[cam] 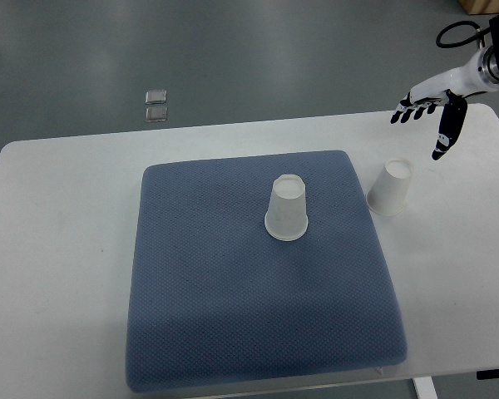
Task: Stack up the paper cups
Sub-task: 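Lower the right hand onto the loose white cup beside the pad, then close the right hand around the cup and lift it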
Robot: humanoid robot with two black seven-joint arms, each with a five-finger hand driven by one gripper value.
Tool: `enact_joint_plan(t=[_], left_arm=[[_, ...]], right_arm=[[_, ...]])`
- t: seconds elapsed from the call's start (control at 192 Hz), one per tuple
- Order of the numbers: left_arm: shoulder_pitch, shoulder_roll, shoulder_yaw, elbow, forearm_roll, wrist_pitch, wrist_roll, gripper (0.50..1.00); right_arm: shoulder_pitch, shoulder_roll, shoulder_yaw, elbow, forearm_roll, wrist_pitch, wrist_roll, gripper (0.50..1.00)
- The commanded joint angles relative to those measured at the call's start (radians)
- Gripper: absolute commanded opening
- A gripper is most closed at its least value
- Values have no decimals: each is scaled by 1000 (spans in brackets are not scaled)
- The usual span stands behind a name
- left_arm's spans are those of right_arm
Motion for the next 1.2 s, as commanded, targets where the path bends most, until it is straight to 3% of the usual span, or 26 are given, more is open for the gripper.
enact_joint_plan(t=[0.0, 0.193, 0.427, 1.061, 1.197], left_arm=[[0, 0, 0, 0, 0, 0, 0, 1000], [0, 0, 0, 2, 0, 0, 0, 1000], [0, 0, 0, 2, 0, 0, 0, 1000], [0, 0, 0, 2, 0, 0, 0, 1000], [0, 0, 0, 2, 0, 2, 0, 1000]], right_arm=[[-52, 6, -1, -18, 73, -70, -34, 921], [-135, 35, -1, -38, 113, -188, -55, 921], [-194, 69, -1, -61, 145, -252, -57, 921], [-289, 143, -1, -110, 154, -310, -55, 909], [-299, 160, -1, -131, 154, -312, -55, 885]])
